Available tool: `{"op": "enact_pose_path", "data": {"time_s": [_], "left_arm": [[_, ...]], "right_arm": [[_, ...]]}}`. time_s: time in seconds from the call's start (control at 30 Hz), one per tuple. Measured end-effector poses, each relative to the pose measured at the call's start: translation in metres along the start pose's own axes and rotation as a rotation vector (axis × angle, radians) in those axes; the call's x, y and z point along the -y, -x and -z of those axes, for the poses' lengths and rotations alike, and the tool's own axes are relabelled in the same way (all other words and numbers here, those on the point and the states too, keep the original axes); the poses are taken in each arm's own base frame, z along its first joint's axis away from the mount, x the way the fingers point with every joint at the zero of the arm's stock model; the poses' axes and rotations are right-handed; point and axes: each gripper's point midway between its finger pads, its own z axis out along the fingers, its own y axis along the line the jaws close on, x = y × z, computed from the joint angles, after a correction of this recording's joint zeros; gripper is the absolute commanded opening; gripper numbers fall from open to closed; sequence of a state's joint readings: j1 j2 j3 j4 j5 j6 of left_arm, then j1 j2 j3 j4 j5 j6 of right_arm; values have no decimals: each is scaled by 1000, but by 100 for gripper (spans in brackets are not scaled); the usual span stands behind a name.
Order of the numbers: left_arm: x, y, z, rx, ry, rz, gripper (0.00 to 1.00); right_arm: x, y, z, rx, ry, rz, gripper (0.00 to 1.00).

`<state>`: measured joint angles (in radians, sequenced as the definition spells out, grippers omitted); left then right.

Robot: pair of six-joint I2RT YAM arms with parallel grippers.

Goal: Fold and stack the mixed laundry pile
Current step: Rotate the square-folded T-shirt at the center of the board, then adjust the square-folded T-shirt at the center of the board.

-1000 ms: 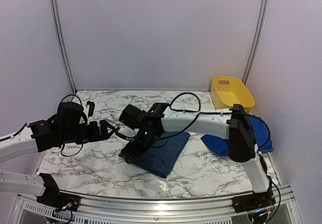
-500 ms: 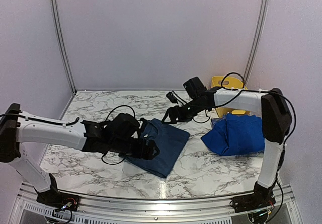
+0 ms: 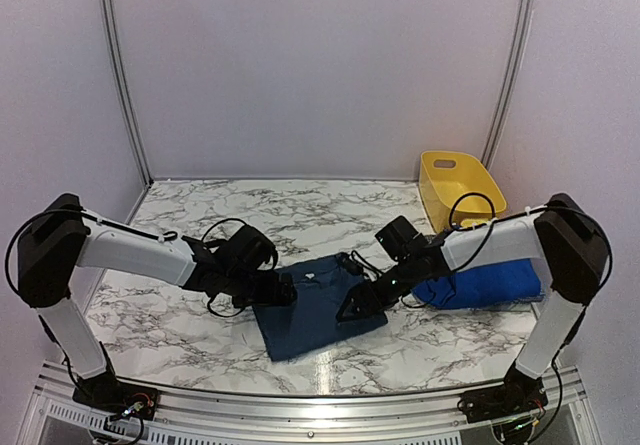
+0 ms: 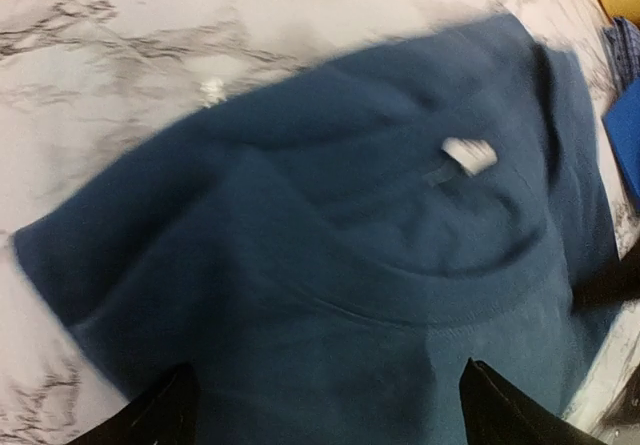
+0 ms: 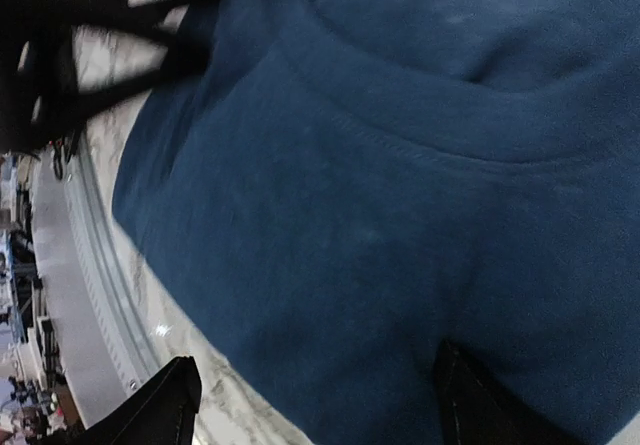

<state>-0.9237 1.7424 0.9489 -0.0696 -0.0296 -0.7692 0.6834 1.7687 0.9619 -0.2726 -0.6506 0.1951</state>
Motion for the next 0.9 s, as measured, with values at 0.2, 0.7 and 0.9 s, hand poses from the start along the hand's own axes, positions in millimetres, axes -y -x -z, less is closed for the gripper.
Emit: {"op": "enact_pose_path", "data": {"time_s": [0.2, 0.7, 0.9], "left_arm": [[-34, 17, 31, 53, 60, 30, 91], [-22, 29, 45, 76, 36, -92, 53], [-35, 29, 28, 30, 75, -107, 52]], "right_arm": [[-71, -58, -1, -128, 121, 65, 77], [14, 35, 74, 106, -206, 69, 45], [55, 13, 50, -26, -291, 12, 47]]}}
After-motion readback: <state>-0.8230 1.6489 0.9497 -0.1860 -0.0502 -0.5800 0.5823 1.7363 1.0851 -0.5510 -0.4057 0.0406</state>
